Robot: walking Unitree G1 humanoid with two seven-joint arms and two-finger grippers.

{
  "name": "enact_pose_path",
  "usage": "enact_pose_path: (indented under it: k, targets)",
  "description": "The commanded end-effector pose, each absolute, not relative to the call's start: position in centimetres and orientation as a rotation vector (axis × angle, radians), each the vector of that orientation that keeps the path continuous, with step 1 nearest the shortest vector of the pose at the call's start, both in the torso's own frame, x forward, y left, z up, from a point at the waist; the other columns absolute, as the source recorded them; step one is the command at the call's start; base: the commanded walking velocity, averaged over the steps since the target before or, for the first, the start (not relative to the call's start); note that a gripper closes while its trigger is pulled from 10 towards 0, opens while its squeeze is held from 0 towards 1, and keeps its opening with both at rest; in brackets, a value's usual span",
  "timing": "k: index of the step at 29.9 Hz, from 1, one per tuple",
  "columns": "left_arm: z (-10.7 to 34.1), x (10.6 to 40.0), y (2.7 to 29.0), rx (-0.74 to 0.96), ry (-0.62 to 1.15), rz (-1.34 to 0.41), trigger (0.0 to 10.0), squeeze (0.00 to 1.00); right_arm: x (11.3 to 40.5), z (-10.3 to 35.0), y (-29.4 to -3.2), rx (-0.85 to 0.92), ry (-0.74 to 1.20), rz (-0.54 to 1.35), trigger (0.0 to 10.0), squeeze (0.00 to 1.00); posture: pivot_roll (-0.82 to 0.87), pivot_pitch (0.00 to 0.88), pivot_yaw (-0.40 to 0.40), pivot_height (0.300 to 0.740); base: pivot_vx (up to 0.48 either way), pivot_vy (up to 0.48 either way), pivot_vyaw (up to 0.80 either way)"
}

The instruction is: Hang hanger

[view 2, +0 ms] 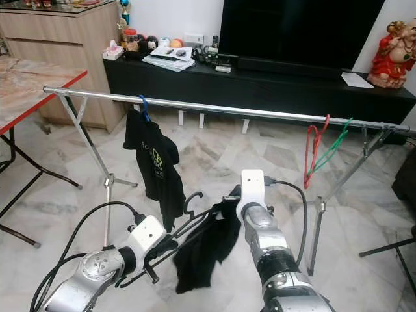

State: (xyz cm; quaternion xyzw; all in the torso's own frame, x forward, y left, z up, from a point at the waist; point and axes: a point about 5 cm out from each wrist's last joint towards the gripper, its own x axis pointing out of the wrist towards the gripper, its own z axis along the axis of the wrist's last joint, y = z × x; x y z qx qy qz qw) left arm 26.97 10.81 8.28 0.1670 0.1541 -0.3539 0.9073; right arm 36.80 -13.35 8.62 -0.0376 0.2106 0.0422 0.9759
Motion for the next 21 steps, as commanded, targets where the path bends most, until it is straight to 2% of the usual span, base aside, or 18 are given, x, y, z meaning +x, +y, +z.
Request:
enact_pose_path:
  k: [1,9,11,16,21]
  targets:
    - [9.5,27.2,10.8,0.336,0.252,-0.706,10.0,0.00,37.1,9.1,-13.1,-0.113,0.401,0.097,10.0,0.00,0.16,0.000,-0.096,0.740,0.000,0.000,0.00]
    - [9.8,27.4,10.3,0.324,0.232,-0.724,10.0,0.00,36.8,9.1,-10.3,0.014,0.411,0.181,10.0,0.00,0.16,0.000,-0.094,0.740,0.000,0.000,0.00]
    - [9.8,27.1,9.6,0.303,0.231,-0.760,10.0,0.00,36.6,9.6,-8.4,0.093,0.403,0.249,10.0,0.00,0.15,0.000,-0.093,0.740,0.000,0.000,0.00]
    - [9.7,27.0,9.2,0.293,0.234,-0.773,10.0,0.00,36.4,10.3,-6.7,0.172,0.383,0.291,10.0,0.00,0.15,0.000,-0.093,0.740,0.000,0.000,0.00]
    - [9.8,27.6,8.7,0.295,0.224,-0.747,10.0,0.00,35.6,11.6,-3.6,0.351,0.393,0.357,10.0,0.00,0.15,0.000,-0.096,0.740,0.000,0.000,0.00]
